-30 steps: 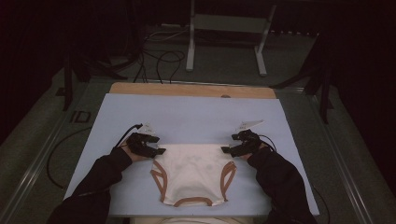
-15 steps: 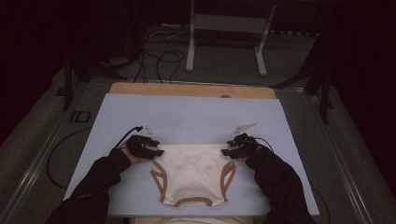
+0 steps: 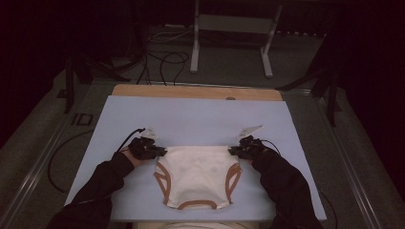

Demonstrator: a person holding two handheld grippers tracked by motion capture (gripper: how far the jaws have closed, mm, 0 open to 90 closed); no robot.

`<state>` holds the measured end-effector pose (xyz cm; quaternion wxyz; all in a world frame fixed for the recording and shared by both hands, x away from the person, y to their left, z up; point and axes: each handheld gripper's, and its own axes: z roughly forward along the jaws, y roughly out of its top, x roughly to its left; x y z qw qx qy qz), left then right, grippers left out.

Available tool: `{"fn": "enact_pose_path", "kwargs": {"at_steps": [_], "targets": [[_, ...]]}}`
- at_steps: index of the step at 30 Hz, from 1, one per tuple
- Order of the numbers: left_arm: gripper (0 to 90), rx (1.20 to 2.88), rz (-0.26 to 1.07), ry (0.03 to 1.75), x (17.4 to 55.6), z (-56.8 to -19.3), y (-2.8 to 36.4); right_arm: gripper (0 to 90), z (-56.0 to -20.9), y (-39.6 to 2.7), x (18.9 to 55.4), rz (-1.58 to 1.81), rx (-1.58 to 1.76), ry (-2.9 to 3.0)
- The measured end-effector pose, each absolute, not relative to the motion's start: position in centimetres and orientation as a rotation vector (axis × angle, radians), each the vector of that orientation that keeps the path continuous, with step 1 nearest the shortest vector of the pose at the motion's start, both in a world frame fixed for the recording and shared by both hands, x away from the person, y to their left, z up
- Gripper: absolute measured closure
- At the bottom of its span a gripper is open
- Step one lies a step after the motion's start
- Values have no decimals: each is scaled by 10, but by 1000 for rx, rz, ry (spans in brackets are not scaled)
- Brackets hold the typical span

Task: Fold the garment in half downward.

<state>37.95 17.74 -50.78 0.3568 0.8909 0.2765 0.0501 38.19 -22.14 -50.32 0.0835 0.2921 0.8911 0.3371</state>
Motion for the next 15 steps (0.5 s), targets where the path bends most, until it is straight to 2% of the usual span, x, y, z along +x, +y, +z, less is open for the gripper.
{"fn": "enact_pose_path", "kwargs": {"at_steps": [15], "targets": [[858, 2228, 177, 721, 400, -490, 179, 847, -488, -227, 397, 1064, 906, 2579]]}}
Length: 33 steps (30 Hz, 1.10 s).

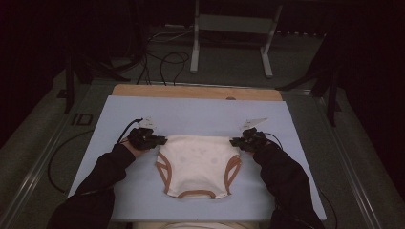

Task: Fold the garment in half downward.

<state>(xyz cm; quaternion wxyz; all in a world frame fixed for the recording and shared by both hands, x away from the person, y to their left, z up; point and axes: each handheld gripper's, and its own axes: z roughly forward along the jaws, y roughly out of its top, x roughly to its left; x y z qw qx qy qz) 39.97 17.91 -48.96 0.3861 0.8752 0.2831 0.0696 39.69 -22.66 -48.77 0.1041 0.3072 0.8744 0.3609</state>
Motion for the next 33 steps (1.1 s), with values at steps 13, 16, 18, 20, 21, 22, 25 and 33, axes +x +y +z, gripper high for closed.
{"fn": "enact_pose_path", "kwargs": {"at_steps": [13, 16, 18, 20, 21, 22, 25, 33], "targets": [[863, 2229, 207, 741, 415, -484, 176, 847, -480, -225, 409, 1057, 916, 2527], [864, 2230, 214, 741, 417, -482, 175, 847, -479, -223, 411, 1051, 915, 2517], [865, 2228, 223, 739, 419, -481, 175, 847, -477, -222, 413, 1045, 919, 2514], [865, 2224, 226, 745, 420, -481, 176, 847, -477, -222, 415, 1050, 924, 2507], [865, 2222, 225, 751, 422, -482, 176, 847, -476, -222, 416, 1053, 924, 2507], [865, 2226, 228, 749, 423, -482, 176, 848, -476, -221, 417, 1054, 927, 2505], [866, 2232, 235, 754, 425, -482, 176, 847, -475, -219, 420, 1047, 925, 2506], [865, 2214, 250, 777, 435, -482, 177, 848, -474, -217, 432, 1040, 946, 2492]]}}
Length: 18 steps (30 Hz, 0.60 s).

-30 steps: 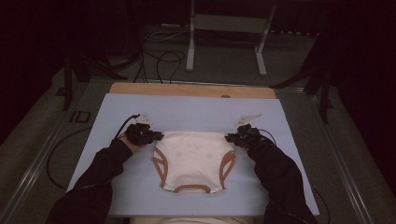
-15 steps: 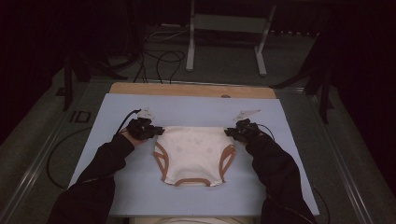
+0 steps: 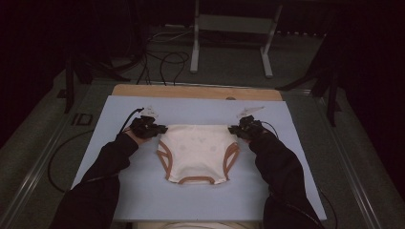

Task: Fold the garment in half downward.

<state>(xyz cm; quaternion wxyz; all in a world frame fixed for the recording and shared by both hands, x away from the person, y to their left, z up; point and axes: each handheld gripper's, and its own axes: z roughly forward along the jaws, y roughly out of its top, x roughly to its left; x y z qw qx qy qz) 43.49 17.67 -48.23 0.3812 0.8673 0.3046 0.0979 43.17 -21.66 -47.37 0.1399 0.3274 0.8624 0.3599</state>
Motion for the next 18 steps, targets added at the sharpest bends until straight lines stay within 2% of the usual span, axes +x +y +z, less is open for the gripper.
{"fn": "enact_pose_path", "kwargs": {"at_steps": [18], "targets": [[864, 2202, 269, 871, 469, -498, 166, 847, -487, -218, 459, 999, 1057, 2452]]}}
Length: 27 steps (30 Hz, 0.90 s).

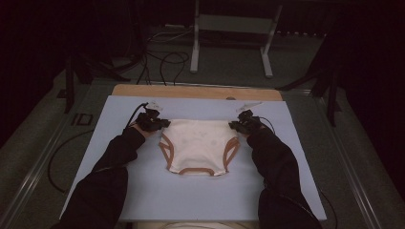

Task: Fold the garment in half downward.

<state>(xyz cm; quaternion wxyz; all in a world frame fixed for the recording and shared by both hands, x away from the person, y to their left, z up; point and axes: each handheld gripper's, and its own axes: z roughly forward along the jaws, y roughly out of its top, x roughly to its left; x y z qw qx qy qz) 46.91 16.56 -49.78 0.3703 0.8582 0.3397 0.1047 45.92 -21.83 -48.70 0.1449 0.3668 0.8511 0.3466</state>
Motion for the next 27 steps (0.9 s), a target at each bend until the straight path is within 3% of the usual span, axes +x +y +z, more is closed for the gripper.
{"fn": "enact_pose_path", "kwargs": {"at_steps": [22, 25, 26, 27], "targets": [[844, 2232, 247, 980, 487, -517, 156, 827, -511, -218, 482, 927, 1167, 2440], [819, 2215, 235, 1017, 488, -516, 157, 798, -512, -218, 482, 932, 1178, 2434], [728, 2205, 256, 1049, 488, -514, 158, 744, -510, -218, 480, 935, 1170, 2418], [662, 2205, 256, 1049, 488, -514, 158, 744, -510, -218, 480, 935, 1170, 2418]]}}
